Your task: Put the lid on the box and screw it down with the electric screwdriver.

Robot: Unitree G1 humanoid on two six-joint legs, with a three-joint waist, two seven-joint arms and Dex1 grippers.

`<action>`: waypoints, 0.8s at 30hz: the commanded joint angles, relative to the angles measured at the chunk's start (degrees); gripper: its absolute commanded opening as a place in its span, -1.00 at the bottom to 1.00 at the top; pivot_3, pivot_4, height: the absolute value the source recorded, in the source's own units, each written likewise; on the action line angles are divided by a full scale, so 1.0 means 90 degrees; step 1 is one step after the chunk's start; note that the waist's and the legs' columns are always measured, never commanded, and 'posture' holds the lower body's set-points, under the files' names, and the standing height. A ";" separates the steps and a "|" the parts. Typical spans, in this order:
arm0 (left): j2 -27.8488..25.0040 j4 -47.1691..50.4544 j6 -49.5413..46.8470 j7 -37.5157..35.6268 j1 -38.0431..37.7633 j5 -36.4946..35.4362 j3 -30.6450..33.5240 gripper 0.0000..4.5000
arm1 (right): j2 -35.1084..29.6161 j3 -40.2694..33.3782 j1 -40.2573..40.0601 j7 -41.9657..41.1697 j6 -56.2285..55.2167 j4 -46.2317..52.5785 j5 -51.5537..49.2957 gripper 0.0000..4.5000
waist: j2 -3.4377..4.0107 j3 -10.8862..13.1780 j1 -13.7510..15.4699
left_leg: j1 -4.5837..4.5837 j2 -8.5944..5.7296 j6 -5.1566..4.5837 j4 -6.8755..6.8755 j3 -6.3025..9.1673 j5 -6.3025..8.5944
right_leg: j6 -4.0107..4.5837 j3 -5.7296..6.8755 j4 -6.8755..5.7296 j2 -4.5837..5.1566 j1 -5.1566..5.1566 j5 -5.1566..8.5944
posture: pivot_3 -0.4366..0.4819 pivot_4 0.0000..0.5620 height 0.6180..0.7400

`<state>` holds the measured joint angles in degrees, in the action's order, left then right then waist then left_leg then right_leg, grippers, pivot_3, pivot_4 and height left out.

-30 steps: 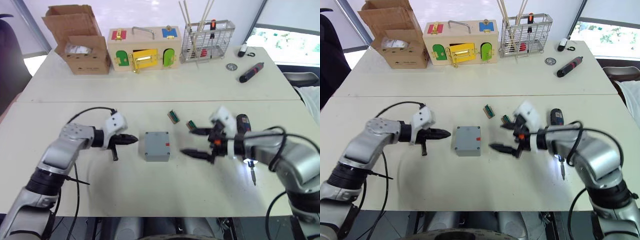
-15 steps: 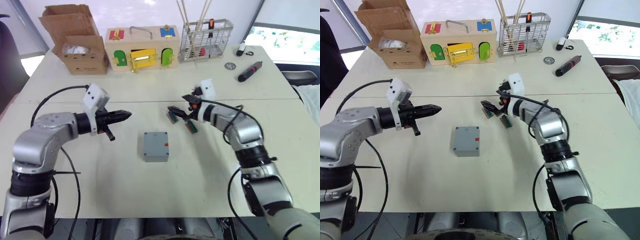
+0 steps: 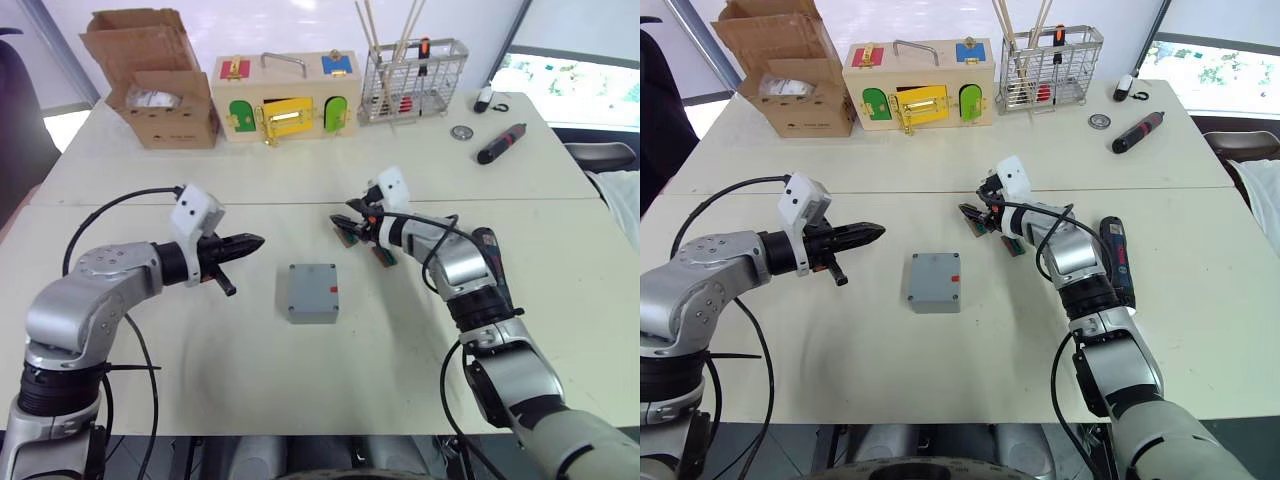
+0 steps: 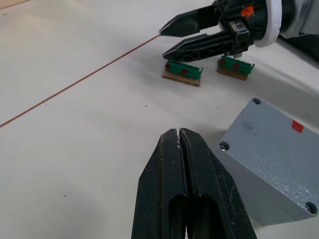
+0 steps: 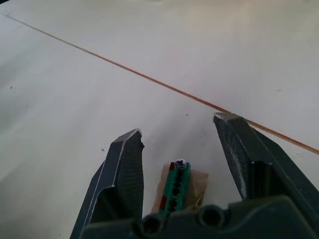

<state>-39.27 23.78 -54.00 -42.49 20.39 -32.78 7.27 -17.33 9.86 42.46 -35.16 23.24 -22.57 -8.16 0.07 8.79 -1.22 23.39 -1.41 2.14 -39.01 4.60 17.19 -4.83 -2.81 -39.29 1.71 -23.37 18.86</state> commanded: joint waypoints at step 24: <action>-0.0151 -0.0051 0.0530 -0.0181 -0.0005 0.0047 -0.0486 -1.00 | 0.0154 -0.0223 -0.0303 0.0175 0.0223 0.0585 0.0034 -0.98 | 0.0000 0.0000 -0.0008 | 0.0000 0.0000 0.0001 0.0001 -0.0001 0.0000 | 0.0000 -0.0001 0.0000 0.0000 -0.0001 0.0000 | -0.05 -0.47 1.00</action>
<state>-39.91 22.52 -50.43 -43.80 20.35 -32.59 2.88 -16.40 8.92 39.29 -33.85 25.86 -19.16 -7.58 0.07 8.79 -1.29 23.39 -1.41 2.15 -39.00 4.59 17.18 -4.83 -2.82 -39.29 1.71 -23.38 18.86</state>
